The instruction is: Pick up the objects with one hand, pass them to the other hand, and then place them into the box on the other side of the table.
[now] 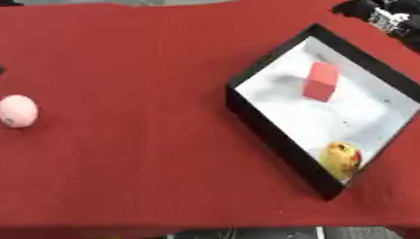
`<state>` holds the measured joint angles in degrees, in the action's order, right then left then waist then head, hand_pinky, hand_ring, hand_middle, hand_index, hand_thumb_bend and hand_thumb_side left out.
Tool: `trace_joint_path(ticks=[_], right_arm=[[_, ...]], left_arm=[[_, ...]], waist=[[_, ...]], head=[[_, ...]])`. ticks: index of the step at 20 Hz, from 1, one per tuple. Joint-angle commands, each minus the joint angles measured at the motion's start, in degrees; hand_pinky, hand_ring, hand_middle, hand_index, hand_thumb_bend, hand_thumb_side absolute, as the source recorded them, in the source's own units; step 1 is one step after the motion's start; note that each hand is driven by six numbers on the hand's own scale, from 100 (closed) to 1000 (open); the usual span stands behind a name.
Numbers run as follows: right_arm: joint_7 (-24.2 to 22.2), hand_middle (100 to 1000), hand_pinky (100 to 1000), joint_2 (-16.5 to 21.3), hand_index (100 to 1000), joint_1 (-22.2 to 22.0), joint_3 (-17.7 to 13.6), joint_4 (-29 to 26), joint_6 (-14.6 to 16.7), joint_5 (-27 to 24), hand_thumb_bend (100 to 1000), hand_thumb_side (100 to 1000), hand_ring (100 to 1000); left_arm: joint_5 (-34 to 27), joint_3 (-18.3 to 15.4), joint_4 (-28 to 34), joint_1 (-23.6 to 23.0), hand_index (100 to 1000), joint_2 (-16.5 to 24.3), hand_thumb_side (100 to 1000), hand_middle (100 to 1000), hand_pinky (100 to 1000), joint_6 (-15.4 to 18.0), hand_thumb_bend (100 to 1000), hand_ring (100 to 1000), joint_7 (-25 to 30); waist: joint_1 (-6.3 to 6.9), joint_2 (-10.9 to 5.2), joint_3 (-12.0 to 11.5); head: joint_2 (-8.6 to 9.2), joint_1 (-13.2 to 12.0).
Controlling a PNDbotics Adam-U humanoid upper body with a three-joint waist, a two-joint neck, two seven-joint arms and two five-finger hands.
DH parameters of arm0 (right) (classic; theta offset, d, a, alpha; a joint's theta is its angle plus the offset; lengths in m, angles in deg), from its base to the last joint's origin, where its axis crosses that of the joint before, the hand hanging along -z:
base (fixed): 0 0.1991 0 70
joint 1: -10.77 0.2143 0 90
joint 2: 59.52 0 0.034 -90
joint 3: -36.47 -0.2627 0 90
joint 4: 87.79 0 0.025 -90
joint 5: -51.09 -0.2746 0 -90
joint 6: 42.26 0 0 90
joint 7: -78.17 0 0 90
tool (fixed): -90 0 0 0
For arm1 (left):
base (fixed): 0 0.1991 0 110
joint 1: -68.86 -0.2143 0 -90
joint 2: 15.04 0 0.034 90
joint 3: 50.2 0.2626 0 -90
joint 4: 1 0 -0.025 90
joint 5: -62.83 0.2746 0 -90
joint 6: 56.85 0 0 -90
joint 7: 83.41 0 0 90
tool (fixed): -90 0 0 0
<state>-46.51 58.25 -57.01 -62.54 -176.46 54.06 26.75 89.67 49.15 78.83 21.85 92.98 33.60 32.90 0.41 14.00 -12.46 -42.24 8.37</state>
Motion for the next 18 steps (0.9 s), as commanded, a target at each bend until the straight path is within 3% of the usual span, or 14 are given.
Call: trace_joint_path(ticks=[1, 7, 10, 18], right_arm=[[0.4, 946, 1000, 2.7, 926, 0.9, -0.4, -0.6, 0.1, 0.7, 100, 451, 894], [0.7, 941, 1000, 2.6, 922, 0.4, -0.3, 0.1, 0.2, 2.4, 100, 457, 891], [0.8, 938, 1000, 2.6, 919, 0.3, -0.3, 0.2, 0.4, 2.7, 100, 453, 890], [0.8, 935, 1000, 1.9, 916, 0.8, -0.3, 0.2, -0.3, 2.9, 100, 463, 888]], left_arm=[[-1.2, -0.1, -1.8, 1.9, 809, 3.8, 442, 741, 1000, 0.4, 468, 853, 6.6], [-1.0, 0.9, -6.4, 4.2, 812, 5.2, 430, 749, 1000, 1.9, 469, 857, 12.8], [0.0, 1.3, -9.0, 5.3, 811, 4.7, 397, 760, 1000, 2.7, 453, 862, 15.0], [4.3, 1.6, -16.9, 7.9, 817, 2.1, 414, 767, 1000, 4.2, 484, 864, 17.7]], waist=[[0.76, -1.94, 0.1], [0.82, -1.79, 0.3], [0.71, -1.74, 0.5], [0.59, -1.48, 0.9]], head=[[0.23, -0.9], [0.87, -1.4], [1.14, -1.5], [1.25, -2.6]])
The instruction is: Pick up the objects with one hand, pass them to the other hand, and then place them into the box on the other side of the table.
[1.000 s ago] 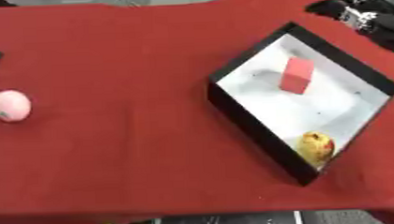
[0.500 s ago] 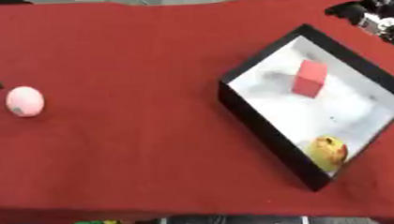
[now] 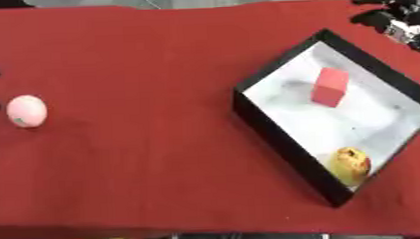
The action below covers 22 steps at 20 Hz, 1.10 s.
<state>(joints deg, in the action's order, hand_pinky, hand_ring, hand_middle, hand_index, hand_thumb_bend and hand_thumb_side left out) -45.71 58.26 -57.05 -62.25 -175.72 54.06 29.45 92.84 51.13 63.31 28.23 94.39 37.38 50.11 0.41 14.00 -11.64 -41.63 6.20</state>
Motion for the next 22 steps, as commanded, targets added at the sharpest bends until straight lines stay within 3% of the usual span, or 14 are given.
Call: trace_joint_path(ticks=[1, 14, 18, 22], right_arm=[[0.0, 935, 1000, 1.8, 916, 0.9, -0.6, -0.6, -0.4, 0.2, 100, 463, 888], [0.2, 932, 1000, 0.9, 913, 1.0, -0.5, -0.7, -0.9, 2.2, 100, 468, 886], [0.0, 932, 1000, 0.5, 912, 1.0, -0.6, -0.6, -1.1, 2.6, 100, 483, 885], [0.0, 930, 1000, 0.3, 910, 0.9, -1.0, -0.5, -1.6, 2.6, 100, 481, 885]], left_arm=[[1.6, -0.4, -2.1, 1.8, 815, 0.4, 413, 768, 996, 0.7, 485, 864, 0.6], [7.5, 0.1, -8.5, 4.5, 805, -2.7, 423, 779, 977, 3.1, 516, 867, 0.8], [11.6, 0.1, -10.4, 4.9, 810, -3.6, 392, 795, 915, 3.4, 536, 870, -0.1], [14.3, -0.2, -11.8, 4.6, 789, -4.4, 365, 786, 905, 4.4, 456, 865, -1.7]], waist=[[0.57, -1.44, 0.1], [0.51, -0.62, 0.9], [0.59, -0.41, 1.3], [0.64, -0.31, 1.5]], head=[[0.63, -0.4], [0.95, -0.8], [1.03, -0.9], [1.00, -0.9]])
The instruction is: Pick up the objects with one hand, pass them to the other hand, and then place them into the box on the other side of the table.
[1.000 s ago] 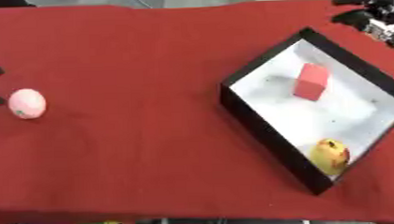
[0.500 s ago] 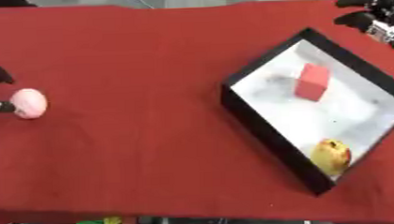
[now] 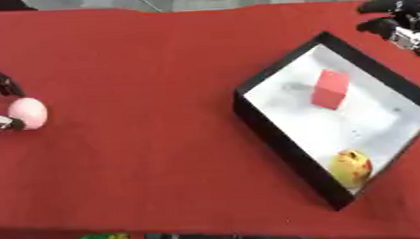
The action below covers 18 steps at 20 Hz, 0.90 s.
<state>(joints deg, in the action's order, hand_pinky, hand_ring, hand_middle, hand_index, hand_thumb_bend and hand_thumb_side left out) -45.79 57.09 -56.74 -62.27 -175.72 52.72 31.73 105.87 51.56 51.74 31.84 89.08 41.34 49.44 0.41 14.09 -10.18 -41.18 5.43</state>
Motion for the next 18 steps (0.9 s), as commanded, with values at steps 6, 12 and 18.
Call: trace_joint_path(ticks=[6, 12, 18], right_arm=[[-0.1, 931, 1000, 1.3, 911, 0.2, -1.0, -0.5, -0.2, 0.9, 100, 475, 888], [-0.3, 929, 1000, 1.3, 911, 0.0, -1.1, -0.4, 0.1, 0.9, 100, 473, 889], [-0.4, 929, 1000, 1.4, 909, -0.3, -1.2, -0.4, 0.1, 0.8, 100, 473, 889]], left_arm=[[-1.7, -1.3, -1.3, 0.8, 719, 0.4, 395, 741, 910, -0.5, 100, 843, -1.4], [-7.2, -1.8, 1.7, 0.4, 626, 1.6, 325, 668, 887, -3.3, 100, 794, -1.7], [-10.5, -2.6, 9.6, -0.3, 613, 3.8, 260, 647, 881, -5.3, 100, 784, -4.0]], waist=[[0.63, -0.42, 0.0], [0.58, -0.55, -0.2], [0.53, -0.67, -0.5]], head=[[0.48, -0.2], [0.37, 0.1], [0.38, 0.6]])
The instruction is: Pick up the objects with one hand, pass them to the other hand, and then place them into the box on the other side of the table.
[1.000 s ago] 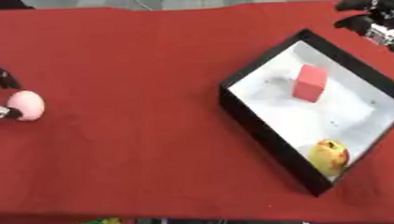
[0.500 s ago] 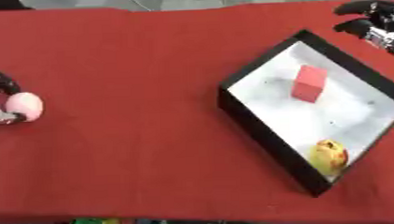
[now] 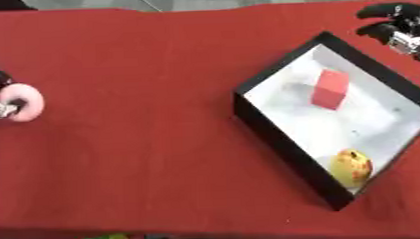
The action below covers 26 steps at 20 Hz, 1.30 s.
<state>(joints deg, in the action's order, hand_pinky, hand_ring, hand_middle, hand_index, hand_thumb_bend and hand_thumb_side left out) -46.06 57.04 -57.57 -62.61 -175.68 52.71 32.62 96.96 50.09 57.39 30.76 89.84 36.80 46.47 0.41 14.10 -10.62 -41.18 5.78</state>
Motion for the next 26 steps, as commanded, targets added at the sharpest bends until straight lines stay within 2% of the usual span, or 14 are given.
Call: trace_joint_path(ticks=[1, 7, 8, 9, 14, 20, 26], right_arm=[[-0.1, 929, 1000, 1.5, 910, 0.5, -1.0, -0.4, 0.1, -0.3, 100, 474, 889], [0.2, 938, 1000, 2.1, 919, 2.0, -1.1, -1.5, -0.4, -3.3, 100, 457, 892], [0.2, 939, 1000, 2.3, 920, 2.4, -1.0, -1.8, -0.4, -3.9, 100, 478, 892], [0.3, 939, 1000, 2.5, 920, 2.8, -0.9, -2.1, -0.5, -4.5, 100, 447, 893], [0.7, 943, 1000, 3.4, 921, 5.6, -0.1, -3.9, -1.1, -8.2, 100, 425, 894], [-0.1, 961, 1000, 3.7, 938, 10.3, 2.2, -5.7, -0.1, -9.8, 100, 398, 903], [-1.7, 979, 1000, 1.7, 952, 15.3, 5.1, -6.5, 1.6, -7.2, 100, 339, 913]], left_arm=[[-2.1, -1.3, 5.7, 0.7, 613, 3.3, 248, 641, 878, -0.9, 100, 781, -1.7], [-10.2, -2.0, 15.9, -1.3, 608, 3.3, 273, 614, 882, 0.3, 100, 773, -8.8], [-11.2, -1.9, 17.0, -1.6, 607, 3.2, 276, 611, 880, 0.5, 100, 771, -10.0], [-11.9, -1.8, 18.0, -1.9, 604, 3.0, 274, 607, 878, 0.7, 100, 769, -11.1], [-11.6, -1.3, 21.4, -2.9, 604, 1.3, 286, 587, 868, 1.7, 100, 756, -17.5], [-10.4, -0.8, 22.8, -3.8, 601, -4.2, 336, 568, 868, 3.5, 100, 747, -26.8], [-9.4, -0.4, 22.2, -5.4, 597, -12.4, 370, 551, 877, 4.7, 100, 741, -34.3]], waist=[[0.51, -0.70, -0.1], [0.20, -0.88, -0.1], [0.15, -0.91, -0.1], [0.09, -0.94, -0.1], [-0.21, -1.11, -0.2], [-0.59, -1.37, -0.3], [-0.95, -1.54, -0.1]], head=[[0.40, 0.4], [0.79, 1.1], [0.91, 1.2], [1.02, 1.3], [1.53, 1.8], [1.90, 2.5], [1.96, 3.0]])
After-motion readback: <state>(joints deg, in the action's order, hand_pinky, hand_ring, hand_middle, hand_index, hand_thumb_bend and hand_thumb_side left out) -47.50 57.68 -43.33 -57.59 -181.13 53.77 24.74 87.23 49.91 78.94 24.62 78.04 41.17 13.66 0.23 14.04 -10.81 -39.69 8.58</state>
